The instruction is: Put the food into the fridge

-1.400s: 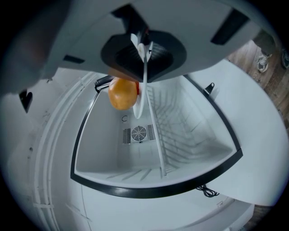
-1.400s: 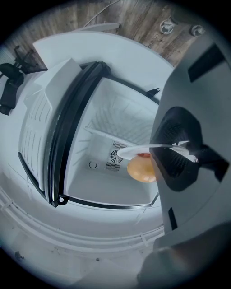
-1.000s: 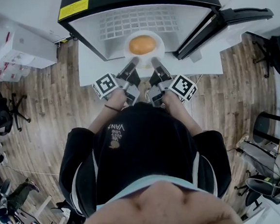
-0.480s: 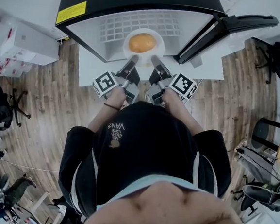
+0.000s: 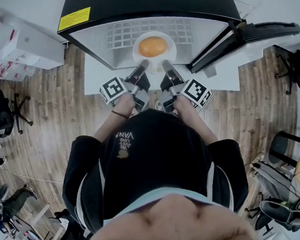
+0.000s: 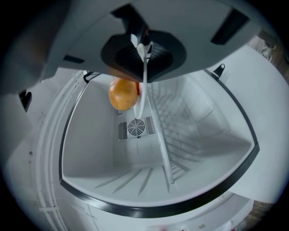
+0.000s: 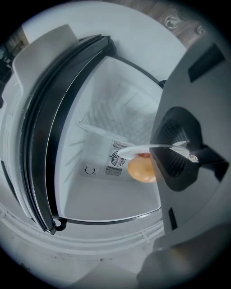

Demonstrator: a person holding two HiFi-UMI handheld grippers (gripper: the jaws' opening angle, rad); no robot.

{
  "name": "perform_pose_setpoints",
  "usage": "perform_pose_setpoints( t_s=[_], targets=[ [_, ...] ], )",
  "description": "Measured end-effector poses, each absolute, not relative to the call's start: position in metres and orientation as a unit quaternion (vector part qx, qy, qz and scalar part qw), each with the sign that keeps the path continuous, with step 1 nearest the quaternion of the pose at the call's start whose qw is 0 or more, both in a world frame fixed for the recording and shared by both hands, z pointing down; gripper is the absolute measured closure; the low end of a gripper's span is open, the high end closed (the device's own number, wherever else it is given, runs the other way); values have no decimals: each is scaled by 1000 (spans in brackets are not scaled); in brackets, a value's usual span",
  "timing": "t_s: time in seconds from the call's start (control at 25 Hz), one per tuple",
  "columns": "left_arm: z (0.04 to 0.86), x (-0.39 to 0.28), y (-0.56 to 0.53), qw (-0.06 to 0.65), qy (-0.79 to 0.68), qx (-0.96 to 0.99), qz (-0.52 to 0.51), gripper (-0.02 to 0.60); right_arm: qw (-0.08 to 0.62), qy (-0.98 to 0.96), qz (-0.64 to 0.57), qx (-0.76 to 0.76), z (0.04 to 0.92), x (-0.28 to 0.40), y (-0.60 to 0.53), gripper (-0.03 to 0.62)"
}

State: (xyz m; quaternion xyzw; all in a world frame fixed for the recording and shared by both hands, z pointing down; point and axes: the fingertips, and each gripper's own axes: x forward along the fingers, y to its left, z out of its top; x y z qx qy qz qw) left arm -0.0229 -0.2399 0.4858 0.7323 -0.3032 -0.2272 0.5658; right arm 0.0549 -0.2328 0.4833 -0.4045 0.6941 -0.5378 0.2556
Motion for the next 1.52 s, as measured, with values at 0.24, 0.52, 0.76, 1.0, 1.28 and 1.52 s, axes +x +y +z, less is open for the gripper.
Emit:
perform_pose_setpoints(
  t_s=[0.24, 0.52, 0.76, 1.0, 1.28, 1.52],
  targets=[
    [489, -21, -251, 567, -308, 729, -228, 548, 252, 695, -539, -403, 486, 57, -245, 574],
    [489, -21, -258, 566, -311, 728, -231, 548, 255, 694, -544, -397, 487, 56, -253, 574],
    [487, -19, -264, 566, -309, 727, -235, 548, 251, 690, -547, -402, 489, 59, -259, 574],
    [487, -18, -269, 570, -307, 723, -239, 548, 258, 691, -547, -395, 487, 58, -265, 574],
    [487, -19, -274, 567, -309, 725, -238, 548, 254, 690, -547, -400, 488, 60, -270, 574],
    [484, -19, -278, 567, -304, 725, -245, 548, 260, 691, -545, -396, 485, 59, -274, 574]
  ],
)
